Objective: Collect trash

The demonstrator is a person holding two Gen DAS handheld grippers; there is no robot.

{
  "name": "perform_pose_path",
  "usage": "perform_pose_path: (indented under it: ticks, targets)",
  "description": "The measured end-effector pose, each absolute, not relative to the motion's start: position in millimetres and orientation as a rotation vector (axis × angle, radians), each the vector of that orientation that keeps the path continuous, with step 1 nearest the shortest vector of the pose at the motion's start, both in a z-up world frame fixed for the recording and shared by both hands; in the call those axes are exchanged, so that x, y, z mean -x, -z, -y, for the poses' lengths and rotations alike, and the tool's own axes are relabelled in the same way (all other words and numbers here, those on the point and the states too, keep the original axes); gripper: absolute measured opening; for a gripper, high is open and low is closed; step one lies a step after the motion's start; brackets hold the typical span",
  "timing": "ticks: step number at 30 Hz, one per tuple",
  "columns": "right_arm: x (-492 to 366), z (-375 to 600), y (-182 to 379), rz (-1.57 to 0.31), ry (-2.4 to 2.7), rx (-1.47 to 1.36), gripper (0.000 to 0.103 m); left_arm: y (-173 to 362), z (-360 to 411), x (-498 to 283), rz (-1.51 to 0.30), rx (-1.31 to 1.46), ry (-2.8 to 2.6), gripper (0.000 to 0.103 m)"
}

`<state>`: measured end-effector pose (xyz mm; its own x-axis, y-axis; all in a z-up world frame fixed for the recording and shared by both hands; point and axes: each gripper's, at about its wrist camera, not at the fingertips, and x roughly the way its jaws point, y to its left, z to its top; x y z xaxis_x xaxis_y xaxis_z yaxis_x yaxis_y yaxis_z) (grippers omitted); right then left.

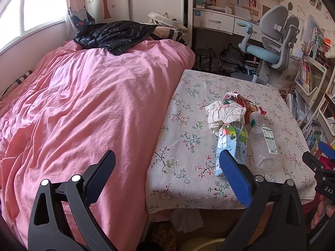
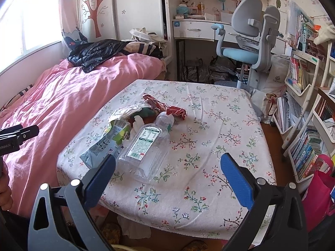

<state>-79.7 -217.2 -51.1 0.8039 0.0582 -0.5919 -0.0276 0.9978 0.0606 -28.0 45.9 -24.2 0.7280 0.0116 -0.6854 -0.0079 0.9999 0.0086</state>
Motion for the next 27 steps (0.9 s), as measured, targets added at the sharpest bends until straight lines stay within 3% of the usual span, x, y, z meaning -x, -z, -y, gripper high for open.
perform_pose_path:
  ticks: [27]
  targets:
    - [78.3,207.7,54.7,-0.645,-0.064,0.002,0.097,24.8,-47.5,28.6,-0.759,-0.003,-0.013,0.096]
